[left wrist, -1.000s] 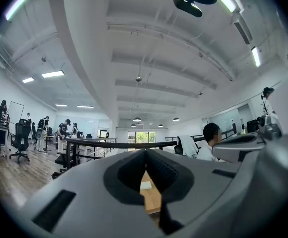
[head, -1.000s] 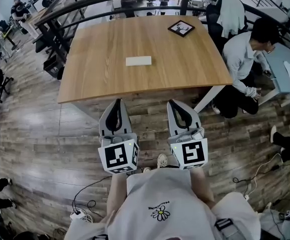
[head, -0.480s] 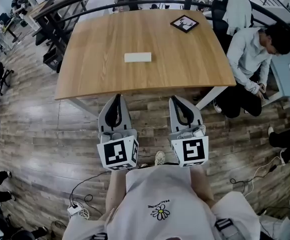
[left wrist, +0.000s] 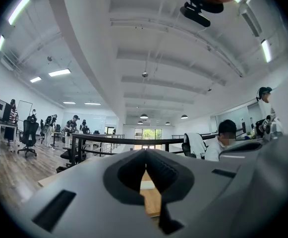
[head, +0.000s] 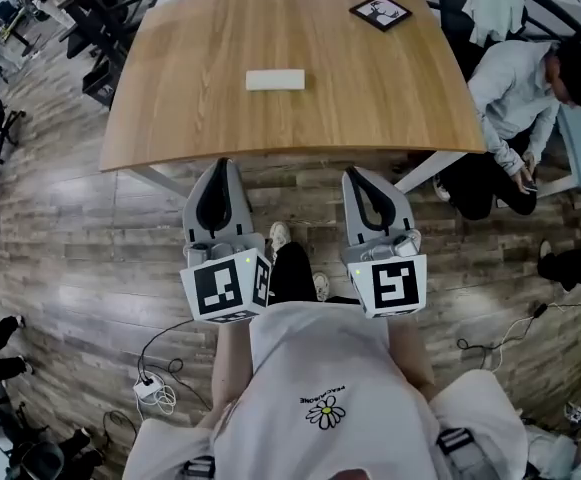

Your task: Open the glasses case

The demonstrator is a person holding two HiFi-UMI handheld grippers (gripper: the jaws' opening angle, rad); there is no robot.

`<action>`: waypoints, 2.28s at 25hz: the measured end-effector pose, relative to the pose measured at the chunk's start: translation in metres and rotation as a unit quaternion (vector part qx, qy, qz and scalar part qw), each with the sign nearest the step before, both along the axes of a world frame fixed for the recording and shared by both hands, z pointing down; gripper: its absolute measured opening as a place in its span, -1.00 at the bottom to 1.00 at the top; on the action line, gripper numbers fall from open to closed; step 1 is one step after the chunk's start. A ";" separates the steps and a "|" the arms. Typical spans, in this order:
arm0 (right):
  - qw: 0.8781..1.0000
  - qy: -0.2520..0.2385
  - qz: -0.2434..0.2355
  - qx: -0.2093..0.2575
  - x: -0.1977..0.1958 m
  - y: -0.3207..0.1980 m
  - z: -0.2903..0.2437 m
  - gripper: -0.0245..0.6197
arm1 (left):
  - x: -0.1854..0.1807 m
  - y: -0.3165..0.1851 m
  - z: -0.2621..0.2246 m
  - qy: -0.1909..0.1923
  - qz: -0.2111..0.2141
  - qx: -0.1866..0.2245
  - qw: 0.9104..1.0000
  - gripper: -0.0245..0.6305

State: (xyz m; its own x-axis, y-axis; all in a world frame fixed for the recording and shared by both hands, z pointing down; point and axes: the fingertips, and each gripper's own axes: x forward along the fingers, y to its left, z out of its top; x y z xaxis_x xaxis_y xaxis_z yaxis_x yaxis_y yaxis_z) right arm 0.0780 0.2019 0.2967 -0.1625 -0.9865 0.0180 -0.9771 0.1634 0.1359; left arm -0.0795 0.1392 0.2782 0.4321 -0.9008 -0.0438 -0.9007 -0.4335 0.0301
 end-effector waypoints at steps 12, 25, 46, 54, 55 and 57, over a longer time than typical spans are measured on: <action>0.999 0.038 -0.030 -0.008 -0.009 -0.095 0.016 -0.90 | 0.002 -0.111 0.026 0.004 -0.006 -0.019 1.000 -0.87; 0.999 0.036 0.016 -0.012 0.007 -0.286 -0.004 -0.90 | 0.044 -0.290 0.011 -0.023 0.062 -0.006 0.998 -0.87; 0.998 0.024 0.034 -0.053 0.041 -0.365 0.014 -0.90 | 0.055 -0.375 0.036 -0.029 0.052 -0.055 0.997 -0.87; 0.998 0.018 -0.039 -0.055 0.039 -0.370 0.014 -0.90 | 0.052 -0.388 0.062 0.031 0.052 -0.128 0.990 -0.75; 0.997 0.020 -0.053 -0.056 0.039 -0.373 0.014 -0.90 | 0.053 -0.391 0.069 0.033 0.056 -0.141 0.988 -0.67; 0.995 0.021 -0.082 -0.060 0.037 -0.378 0.016 -0.90 | 0.054 -0.394 0.084 0.026 0.070 -0.167 0.983 -0.60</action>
State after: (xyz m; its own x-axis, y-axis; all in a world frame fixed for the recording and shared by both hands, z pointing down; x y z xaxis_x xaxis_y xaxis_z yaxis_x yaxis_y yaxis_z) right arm 0.1149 -0.1757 0.3126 -0.3174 -0.9373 0.1439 -0.9300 0.3373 0.1462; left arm -0.0258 -0.2545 0.3622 0.5572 -0.8007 0.2201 -0.8268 -0.5106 0.2360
